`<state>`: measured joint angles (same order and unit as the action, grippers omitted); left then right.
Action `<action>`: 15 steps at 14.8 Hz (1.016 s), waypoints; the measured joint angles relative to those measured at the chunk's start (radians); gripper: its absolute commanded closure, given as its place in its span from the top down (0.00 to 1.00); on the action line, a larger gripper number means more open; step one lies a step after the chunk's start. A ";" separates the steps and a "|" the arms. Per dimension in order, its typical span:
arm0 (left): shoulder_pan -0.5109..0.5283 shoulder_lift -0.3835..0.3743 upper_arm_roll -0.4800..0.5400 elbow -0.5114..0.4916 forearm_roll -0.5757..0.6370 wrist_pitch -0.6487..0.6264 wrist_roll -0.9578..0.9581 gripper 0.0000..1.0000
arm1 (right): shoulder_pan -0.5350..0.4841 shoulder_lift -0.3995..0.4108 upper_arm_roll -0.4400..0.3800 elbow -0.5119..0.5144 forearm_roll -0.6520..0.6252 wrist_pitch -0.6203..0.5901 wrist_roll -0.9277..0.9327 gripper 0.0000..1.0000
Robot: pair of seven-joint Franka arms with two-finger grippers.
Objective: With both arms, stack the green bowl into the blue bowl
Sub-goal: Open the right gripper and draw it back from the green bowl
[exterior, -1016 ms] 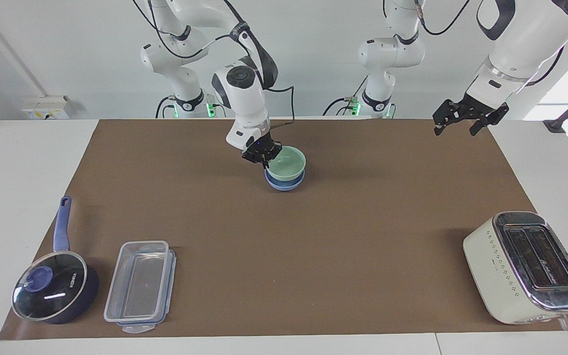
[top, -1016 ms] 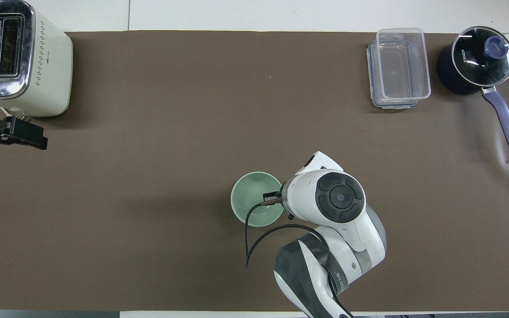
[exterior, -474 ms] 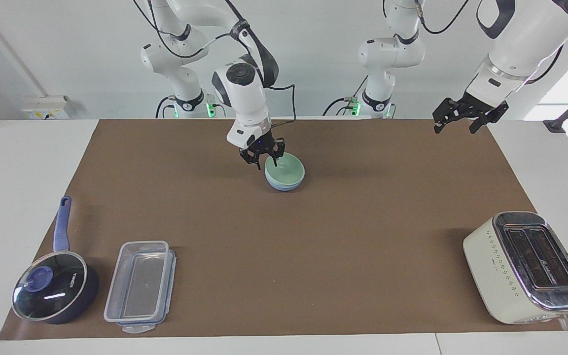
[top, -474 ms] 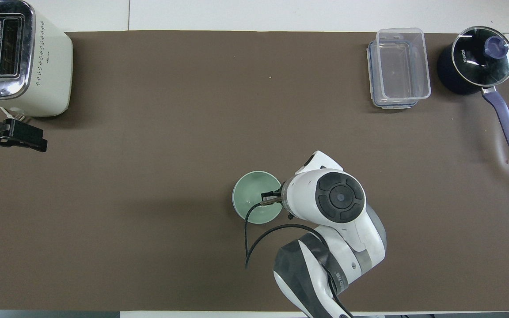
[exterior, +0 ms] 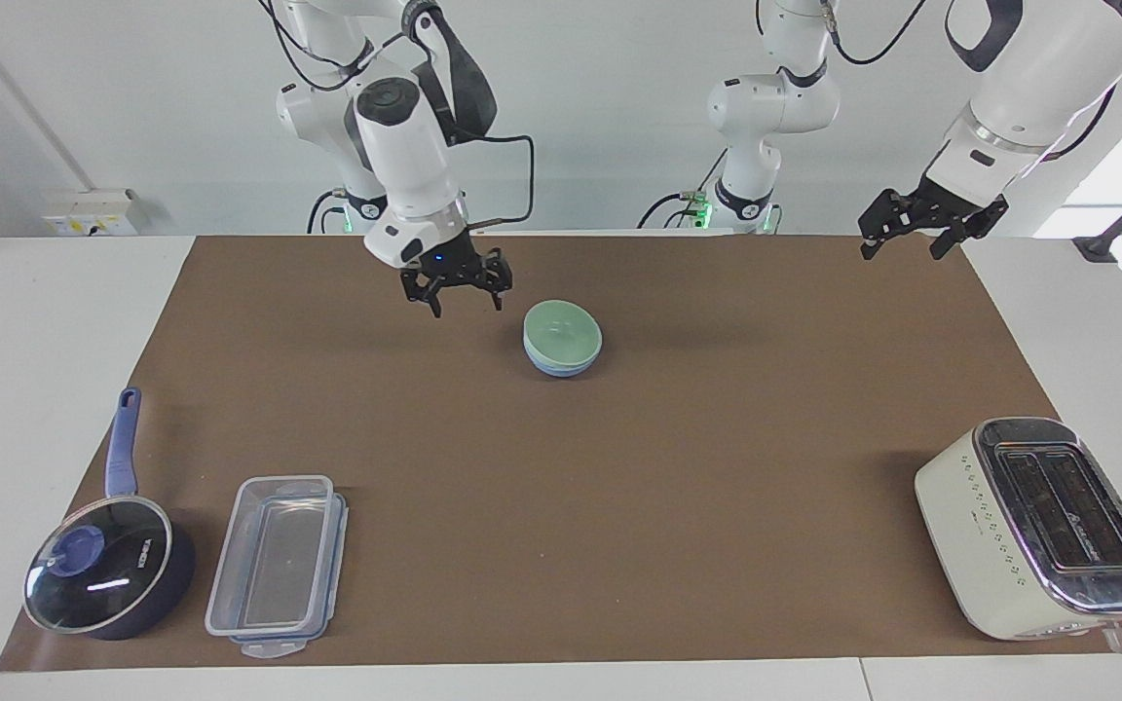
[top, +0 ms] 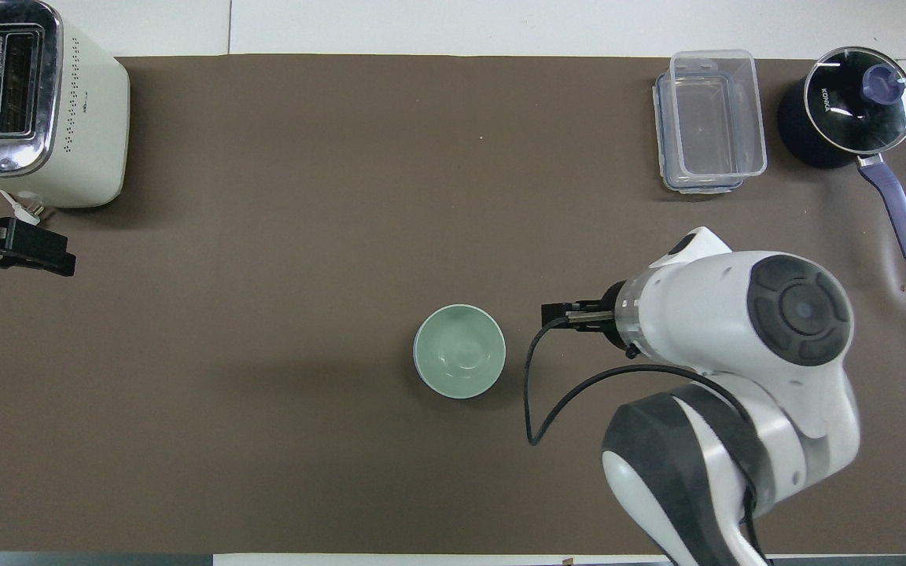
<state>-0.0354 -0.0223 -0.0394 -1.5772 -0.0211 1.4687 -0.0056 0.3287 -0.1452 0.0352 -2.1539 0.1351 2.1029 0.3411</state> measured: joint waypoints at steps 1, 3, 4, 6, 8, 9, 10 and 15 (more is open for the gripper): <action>0.000 0.000 0.000 0.000 0.000 0.000 0.000 1.00 | -0.034 -0.018 -0.001 0.000 -0.007 -0.020 -0.008 1.00; 0.001 0.000 0.000 0.000 0.000 0.000 0.000 1.00 | -0.093 -0.035 -0.004 -0.001 -0.045 -0.043 -0.017 1.00; 0.001 0.000 0.000 0.000 0.000 0.000 0.000 1.00 | -0.119 -0.036 -0.005 0.000 -0.065 -0.050 -0.017 1.00; 0.001 0.000 0.000 0.000 0.000 0.000 0.000 1.00 | -0.167 -0.035 -0.005 0.013 -0.088 -0.066 -0.017 1.00; 0.001 0.000 0.000 -0.001 0.000 0.000 0.000 1.00 | -0.215 -0.026 -0.006 0.067 -0.093 -0.118 -0.027 1.00; 0.001 0.000 0.000 -0.001 0.000 0.000 0.000 1.00 | -0.235 -0.015 -0.006 0.114 -0.094 -0.160 -0.037 1.00; 0.001 0.000 0.000 -0.001 0.000 0.000 0.000 1.00 | -0.253 0.003 -0.006 0.172 -0.095 -0.210 -0.042 1.00; 0.001 0.000 0.000 -0.001 0.000 0.000 0.000 1.00 | -0.327 0.067 -0.006 0.329 -0.097 -0.291 -0.075 1.00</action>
<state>-0.0345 -0.0223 -0.0394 -1.5779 -0.0211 1.4687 -0.0057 0.0020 -0.0777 0.0294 -1.8248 0.0379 1.8124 0.2663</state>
